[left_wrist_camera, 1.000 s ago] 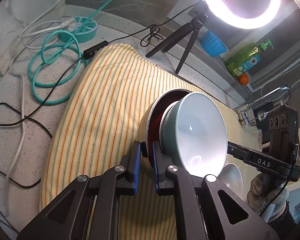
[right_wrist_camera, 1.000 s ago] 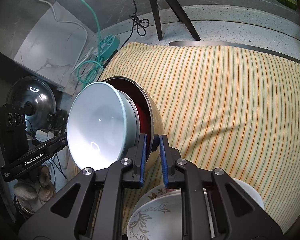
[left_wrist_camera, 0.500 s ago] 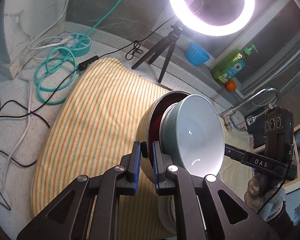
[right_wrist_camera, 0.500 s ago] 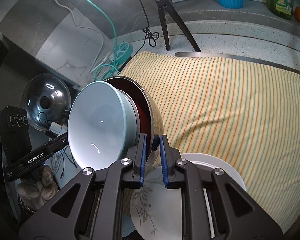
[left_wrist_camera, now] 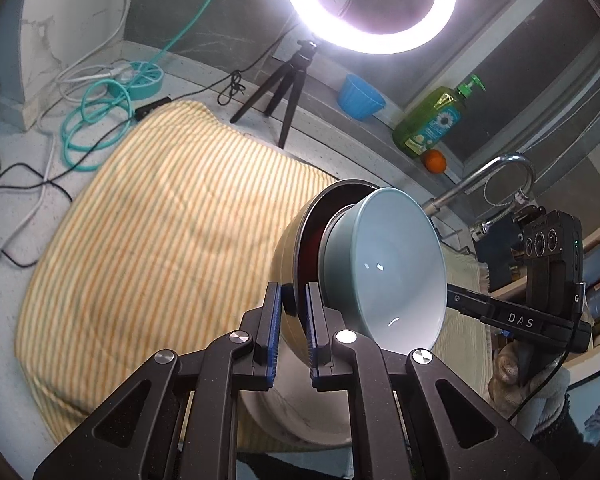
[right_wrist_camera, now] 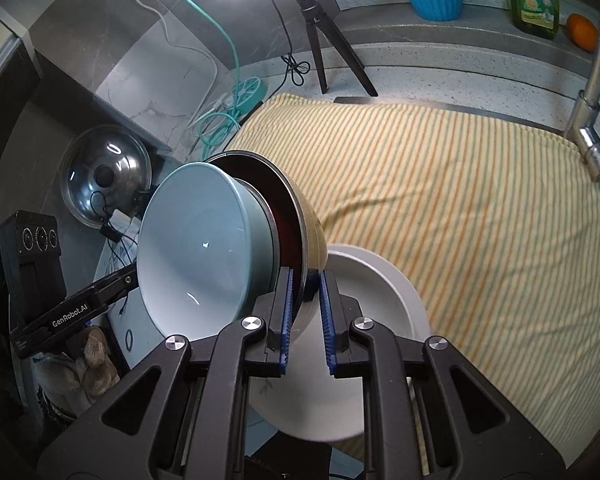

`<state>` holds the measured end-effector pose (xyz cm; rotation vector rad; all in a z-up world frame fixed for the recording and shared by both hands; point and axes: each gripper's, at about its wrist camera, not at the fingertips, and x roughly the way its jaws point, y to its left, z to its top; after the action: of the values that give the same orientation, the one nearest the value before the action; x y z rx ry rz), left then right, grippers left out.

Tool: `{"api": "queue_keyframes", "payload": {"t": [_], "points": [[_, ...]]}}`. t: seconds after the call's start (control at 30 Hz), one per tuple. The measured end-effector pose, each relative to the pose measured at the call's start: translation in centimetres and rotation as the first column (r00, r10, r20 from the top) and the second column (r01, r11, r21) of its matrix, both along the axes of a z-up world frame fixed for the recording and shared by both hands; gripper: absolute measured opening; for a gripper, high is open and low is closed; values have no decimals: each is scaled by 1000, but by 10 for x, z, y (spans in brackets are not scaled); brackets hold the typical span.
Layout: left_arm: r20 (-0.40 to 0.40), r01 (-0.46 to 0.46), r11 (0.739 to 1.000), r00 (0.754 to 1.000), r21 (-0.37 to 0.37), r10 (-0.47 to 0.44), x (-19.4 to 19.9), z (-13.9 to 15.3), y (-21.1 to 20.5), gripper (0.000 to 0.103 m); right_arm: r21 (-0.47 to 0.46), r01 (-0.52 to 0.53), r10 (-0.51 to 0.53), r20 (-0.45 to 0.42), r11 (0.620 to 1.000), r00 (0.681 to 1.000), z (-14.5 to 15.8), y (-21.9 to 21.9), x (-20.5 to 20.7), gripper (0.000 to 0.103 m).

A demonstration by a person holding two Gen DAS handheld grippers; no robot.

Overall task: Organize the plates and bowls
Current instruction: 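Lift the nested bowls and carry them onto the white plate stack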

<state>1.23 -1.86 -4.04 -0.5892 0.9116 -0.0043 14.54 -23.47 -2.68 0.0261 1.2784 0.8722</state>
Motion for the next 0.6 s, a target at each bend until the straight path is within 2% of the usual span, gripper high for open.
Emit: {"api": "queue_keyframes", "payload": {"t": [0.3,0.6], "points": [[-42,-11,1000,999,-29,10,-16,-16,-33,8,-27,-22,20,-43,999,999,-15,-35,-13,15],[-85,-14,999,996,-35,11,-25,-31,-49,8,-47,-45,42,-70,998,997,-32,-47,-22,15]]}}
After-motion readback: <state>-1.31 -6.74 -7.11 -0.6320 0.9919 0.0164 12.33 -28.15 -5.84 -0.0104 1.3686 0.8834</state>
